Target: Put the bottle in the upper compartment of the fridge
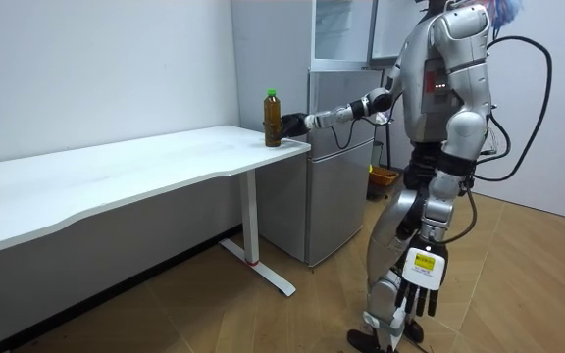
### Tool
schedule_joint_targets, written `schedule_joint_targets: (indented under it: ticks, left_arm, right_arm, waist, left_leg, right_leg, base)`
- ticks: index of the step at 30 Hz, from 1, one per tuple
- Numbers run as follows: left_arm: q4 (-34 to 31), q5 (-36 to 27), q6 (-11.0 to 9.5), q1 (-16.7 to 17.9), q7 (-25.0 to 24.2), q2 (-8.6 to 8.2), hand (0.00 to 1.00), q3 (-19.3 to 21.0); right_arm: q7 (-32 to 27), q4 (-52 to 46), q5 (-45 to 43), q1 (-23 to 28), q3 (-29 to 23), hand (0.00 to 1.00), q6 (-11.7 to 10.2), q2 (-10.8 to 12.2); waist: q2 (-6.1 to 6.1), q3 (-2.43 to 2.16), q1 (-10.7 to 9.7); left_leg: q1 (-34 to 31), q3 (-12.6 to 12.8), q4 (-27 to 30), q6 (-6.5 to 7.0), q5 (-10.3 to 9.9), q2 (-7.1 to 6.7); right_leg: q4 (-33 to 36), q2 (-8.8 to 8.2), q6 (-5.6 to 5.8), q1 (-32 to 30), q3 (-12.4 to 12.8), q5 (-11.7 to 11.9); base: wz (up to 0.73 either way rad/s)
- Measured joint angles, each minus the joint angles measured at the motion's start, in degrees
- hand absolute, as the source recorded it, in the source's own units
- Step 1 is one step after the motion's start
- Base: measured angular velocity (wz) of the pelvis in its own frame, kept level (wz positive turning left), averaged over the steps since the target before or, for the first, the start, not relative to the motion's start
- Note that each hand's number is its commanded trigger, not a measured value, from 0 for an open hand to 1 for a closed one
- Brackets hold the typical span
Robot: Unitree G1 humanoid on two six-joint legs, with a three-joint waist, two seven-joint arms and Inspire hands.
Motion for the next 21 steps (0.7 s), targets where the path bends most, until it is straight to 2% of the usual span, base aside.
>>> schedule_joint_targets:
  ticks: [2, 6, 10, 21]
  left_arm:
    - [0.20, 0.02, -0.47, -0.15, -0.01, -0.22, 0.00, -0.01]
    - [0.53, 0.03, -1.08, -0.82, -0.02, -0.87, 0.00, -0.03]
    - [0.64, 0.02, -2.05, -1.06, 0.02, -0.87, 0.00, -0.17]
    - [0.96, -0.02, -2.17, -1.06, 1.11, -0.90, 0.00, -0.67]
  right_arm:
    - [0.14, 0.00, 0.00, -0.52, 0.00, 0.00, -0.10, 0.00]
    - [0.19, 0.00, 0.01, -1.28, -0.07, 0.00, -1.09, -0.02]
    - [0.24, 0.03, 0.01, -1.32, -0.23, 0.00, -2.09, -0.18]
    - [2.55, 0.72, 0.04, -1.49, -0.21, 0.00, -2.28, -0.58]
  waist:
    - [0.12, 0.06, 0.09]
    - [0.91, 0.47, 0.57]
    - [0.92, 0.46, 1.39]
    - [0.91, 0.46, 1.45]
  left_leg:
    - [-0.06, 0.02, -0.21, -0.06, 0.26, 0.00]
    - [-0.12, 0.02, -0.47, -0.09, 0.29, 0.04]
    - [-0.08, 0.04, -0.99, -0.14, 0.33, 0.03]
    - [0.01, -0.08, -1.06, -0.16, 0.33, 0.02]
  right_leg:
    - [0.04, 0.05, -0.02, -0.43, 0.35, 0.00]
    - [0.09, 0.07, -0.08, -0.58, 0.41, -0.04]
    - [0.06, 0.08, -0.08, -0.65, 0.46, -0.06]
    - [0.40, 0.06, -0.08, -0.58, 0.52, -0.06]
  base:
    - [0.00]
    - [0.00]
    - [0.00]
    - [0.00]
